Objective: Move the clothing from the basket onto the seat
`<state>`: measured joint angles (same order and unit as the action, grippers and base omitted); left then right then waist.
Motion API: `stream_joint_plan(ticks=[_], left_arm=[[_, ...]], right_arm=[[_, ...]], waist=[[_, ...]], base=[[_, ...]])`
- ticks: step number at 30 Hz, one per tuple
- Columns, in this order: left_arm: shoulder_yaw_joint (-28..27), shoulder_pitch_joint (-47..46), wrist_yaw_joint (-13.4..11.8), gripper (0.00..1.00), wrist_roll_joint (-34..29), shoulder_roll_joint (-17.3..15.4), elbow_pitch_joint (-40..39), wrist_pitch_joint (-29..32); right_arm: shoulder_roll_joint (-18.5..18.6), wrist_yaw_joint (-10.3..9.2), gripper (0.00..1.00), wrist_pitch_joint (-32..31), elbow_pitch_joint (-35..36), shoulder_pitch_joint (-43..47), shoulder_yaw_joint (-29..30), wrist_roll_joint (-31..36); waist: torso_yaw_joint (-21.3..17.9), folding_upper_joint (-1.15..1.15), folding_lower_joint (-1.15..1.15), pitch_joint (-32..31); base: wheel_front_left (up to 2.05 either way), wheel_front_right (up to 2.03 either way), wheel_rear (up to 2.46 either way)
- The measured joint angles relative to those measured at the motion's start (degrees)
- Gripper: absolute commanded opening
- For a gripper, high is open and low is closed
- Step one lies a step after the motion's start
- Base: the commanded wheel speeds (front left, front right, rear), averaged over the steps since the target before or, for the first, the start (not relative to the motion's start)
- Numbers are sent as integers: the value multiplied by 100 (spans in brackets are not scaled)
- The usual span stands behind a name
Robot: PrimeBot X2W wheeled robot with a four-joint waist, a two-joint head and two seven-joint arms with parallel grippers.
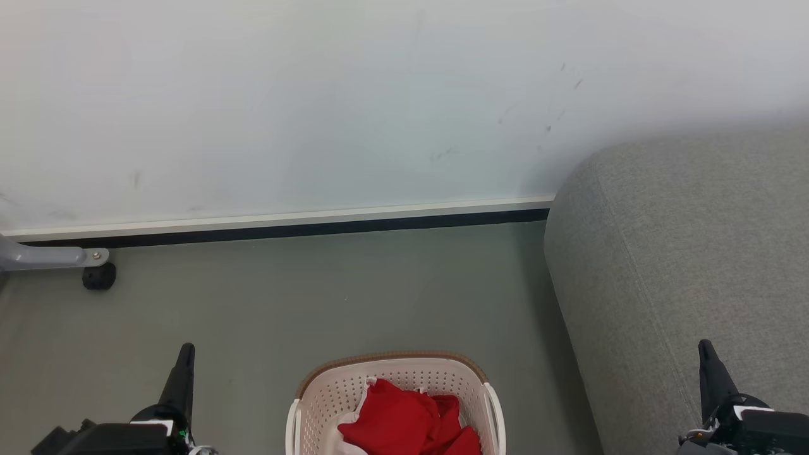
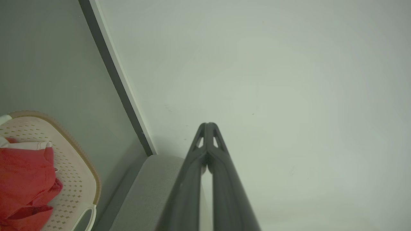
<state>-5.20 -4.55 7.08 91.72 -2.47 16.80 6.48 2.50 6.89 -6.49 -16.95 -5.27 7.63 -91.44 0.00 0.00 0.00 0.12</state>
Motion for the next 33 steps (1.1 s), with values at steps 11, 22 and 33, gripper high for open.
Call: stream_joint_plan(ticks=[11, 22, 33], left_arm=[[0, 0, 0, 0, -1, 0, 0, 0], [23, 162, -9, 100, -1, 41, 200, -1], [200, 360, -9, 100, -63, 80, 321, -144]], right_arm=[[0, 0, 0, 0, 0, 0, 0, 0], [-59, -11, 100, 0, -213, 143, -20, 3], [-123, -34, 100, 143, -327, 349, -144, 11]], waist=[[0, 0, 0, 0], [-1, 0, 0, 0], [-1, 0, 0, -8]], base=[[0, 0, 0], [0, 0, 0], [0, 0, 0]])
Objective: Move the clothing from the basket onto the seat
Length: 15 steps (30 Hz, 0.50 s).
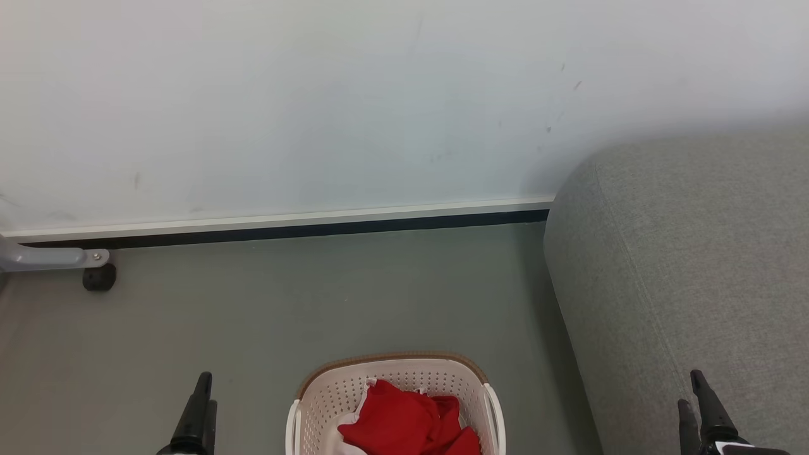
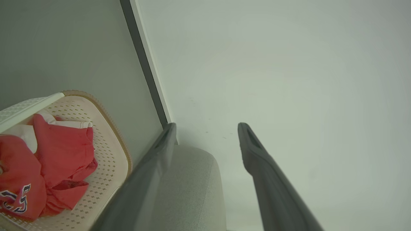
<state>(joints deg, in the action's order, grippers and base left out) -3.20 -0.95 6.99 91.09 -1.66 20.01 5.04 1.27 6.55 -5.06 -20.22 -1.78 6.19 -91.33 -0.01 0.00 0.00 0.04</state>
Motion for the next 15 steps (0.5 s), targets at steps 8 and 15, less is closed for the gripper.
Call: stream_joint_plan(ticks=[8, 15], left_arm=[[177, -5, -53, 100, -378, -9, -120, -185], [249, -9, -159, 100, -903, -14, -270, -323]], right_arm=[[3, -49, 100, 182, 155, 9, -63, 246], [5, -248, 100, 337, 358, 46, -146, 781]], waist=[[-7, 0, 0, -13], [-15, 0, 0, -22]], base=[[0, 0, 0], [0, 0, 0]])
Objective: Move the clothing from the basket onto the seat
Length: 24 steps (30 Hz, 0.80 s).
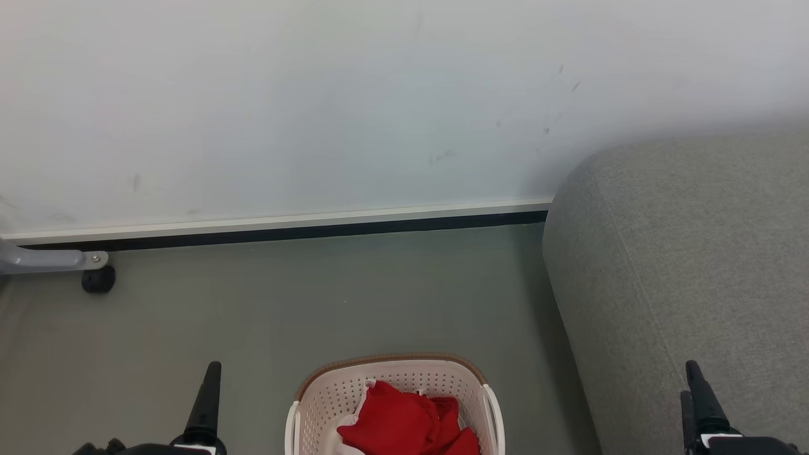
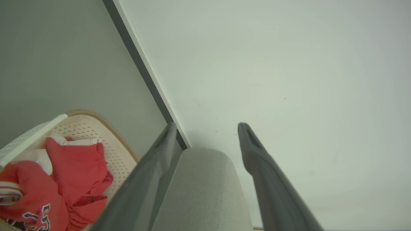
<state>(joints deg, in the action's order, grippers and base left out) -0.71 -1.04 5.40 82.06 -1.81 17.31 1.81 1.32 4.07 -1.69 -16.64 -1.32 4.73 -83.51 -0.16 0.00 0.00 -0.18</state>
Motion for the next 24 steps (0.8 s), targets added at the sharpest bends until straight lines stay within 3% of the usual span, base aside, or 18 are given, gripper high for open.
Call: stream_joint_plan(ticks=[24], left_arm=[[581, -87, -466, 100, -2653, -343, -398, -519]], right_arm=[[114, -376, 100, 491, 493, 107, -678, 2630]], waist=[[-33, 0, 0, -20]], base=[[0, 0, 0]])
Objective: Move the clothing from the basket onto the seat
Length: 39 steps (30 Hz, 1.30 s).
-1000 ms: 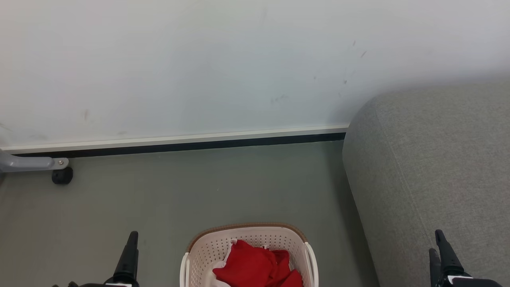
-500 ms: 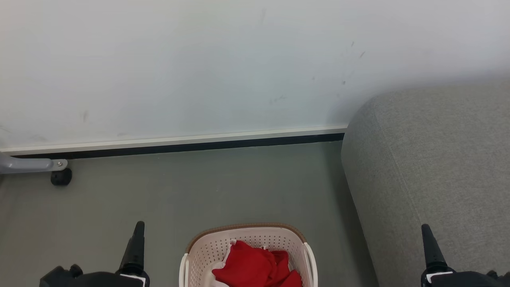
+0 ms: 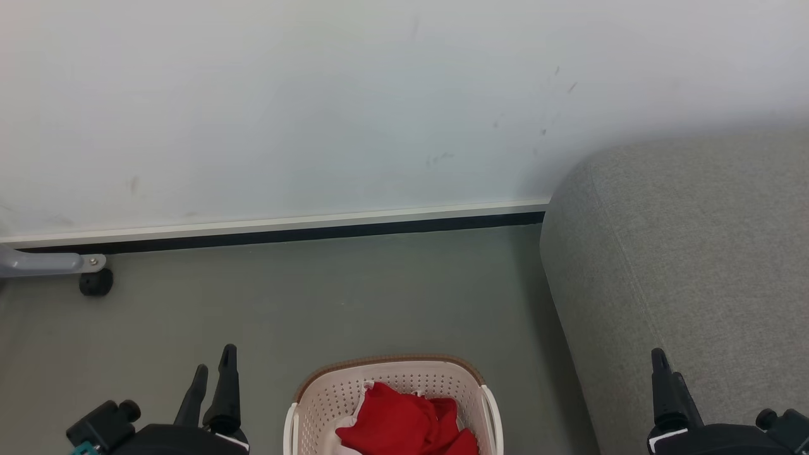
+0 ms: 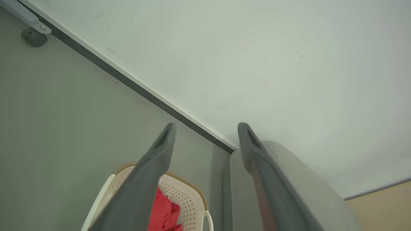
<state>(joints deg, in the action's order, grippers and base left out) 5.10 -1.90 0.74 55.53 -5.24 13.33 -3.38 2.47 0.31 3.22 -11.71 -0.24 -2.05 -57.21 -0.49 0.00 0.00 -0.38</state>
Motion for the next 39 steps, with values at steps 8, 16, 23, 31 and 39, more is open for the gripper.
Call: stream_joint_plan(ticks=[8, 16, 23, 31, 39], left_arm=[[100, 2, -129, 100, -775, -73, -83, -156], [186, 7, -241, 100, -1533, -124, -140, -336], [277, 14, -336, 100, -2168, -158, -170, -474], [330, 25, -463, 100, -2855, -193, -192, -638], [376, 83, -581, 100, -3526, -249, -196, -815]], right_arm=[[23, -122, 100, 172, 60, 105, -157, 737], [31, -241, 100, 347, 149, 126, -278, 1434], [38, -341, 100, 491, 201, 220, -376, 2000], [55, -442, 100, 651, 270, 230, -457, 2647], [65, -555, 100, 816, 350, 264, -534, 3309]], waist=[[-4, 0, 0, -13], [4, 0, 0, -24], [15, 0, 0, -29], [31, 0, 0, -35], [40, 0, 0, -37]], base=[[0, 0, 0], [0, 0, 0], [0, 0, 0], [0, 0, 0], [0, 0, 0]])
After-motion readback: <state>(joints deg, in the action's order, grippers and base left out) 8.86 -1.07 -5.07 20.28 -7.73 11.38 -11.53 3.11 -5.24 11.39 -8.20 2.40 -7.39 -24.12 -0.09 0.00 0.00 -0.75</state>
